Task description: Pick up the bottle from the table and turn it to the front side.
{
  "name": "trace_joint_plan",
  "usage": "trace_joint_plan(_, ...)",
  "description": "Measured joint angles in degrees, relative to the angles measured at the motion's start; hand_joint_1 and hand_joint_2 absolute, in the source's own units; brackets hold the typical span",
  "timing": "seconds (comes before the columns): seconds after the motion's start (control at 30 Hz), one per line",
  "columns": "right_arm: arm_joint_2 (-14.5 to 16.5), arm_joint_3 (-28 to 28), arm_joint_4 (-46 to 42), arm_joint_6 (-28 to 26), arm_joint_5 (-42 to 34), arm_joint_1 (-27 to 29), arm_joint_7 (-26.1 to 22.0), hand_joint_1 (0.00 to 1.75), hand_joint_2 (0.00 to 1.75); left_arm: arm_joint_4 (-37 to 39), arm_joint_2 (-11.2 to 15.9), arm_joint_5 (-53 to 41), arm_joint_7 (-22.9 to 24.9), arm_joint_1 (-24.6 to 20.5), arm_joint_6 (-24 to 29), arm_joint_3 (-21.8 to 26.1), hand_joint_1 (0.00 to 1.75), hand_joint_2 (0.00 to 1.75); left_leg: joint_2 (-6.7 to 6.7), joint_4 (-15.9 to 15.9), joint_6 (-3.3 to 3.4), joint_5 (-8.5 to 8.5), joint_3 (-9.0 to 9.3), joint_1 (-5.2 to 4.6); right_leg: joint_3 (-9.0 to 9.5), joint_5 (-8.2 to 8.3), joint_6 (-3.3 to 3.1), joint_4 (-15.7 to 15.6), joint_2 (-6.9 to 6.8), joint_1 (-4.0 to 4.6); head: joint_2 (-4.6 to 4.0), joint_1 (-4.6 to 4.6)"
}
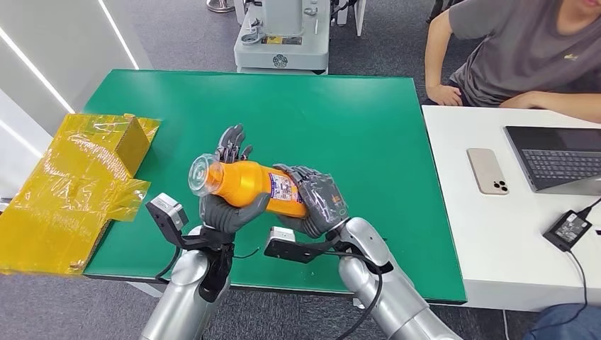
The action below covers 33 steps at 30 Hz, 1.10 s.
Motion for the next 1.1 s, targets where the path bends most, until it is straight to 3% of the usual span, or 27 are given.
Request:
trace_joint_plan(0.3, 0.0, 0.4, 0.4, 1.6, -0.4, -0.3, -0.3, 1.75, 1.75, 0.0, -0.5, 0.4, 0.0, 0.6, 1.9, 0.5, 0.01, 1.75, 0.0, 0.0, 0.0, 0.0, 0.0, 0.0, 0.0, 0.0, 0.0, 0.0, 0.0, 0.0, 0.0, -0.01)
trace_joint_plan(0.43, 0.0, 0.4, 0.7, 1.7, -0.4, -0.4, -0.4, 1.75, 1.75, 0.0, -0.5, 0.6, -0.1, 0.9, 2.8, 0.5, 1.75, 1.75, 0.0, 0.0, 0.0, 0.0, 0.0, 0.0, 0.0, 0.0, 0.0, 0.0, 0.0, 0.0, 0.0, -0.01)
trace_joint_plan(1.1, -0.3, 1.0, 0.7, 1.3, -0.5, -0.3, 0.1, 1.72, 1.75, 0.0, -0.6, 0.7, -1.2, 1.2, 2.9, 0.5, 1.75, 1.75, 0.0, 0.0, 0.0, 0.0, 0.01, 0.0, 0.0, 0.0, 0.0, 0.0, 0.0, 0.0, 0.0, 0.0)
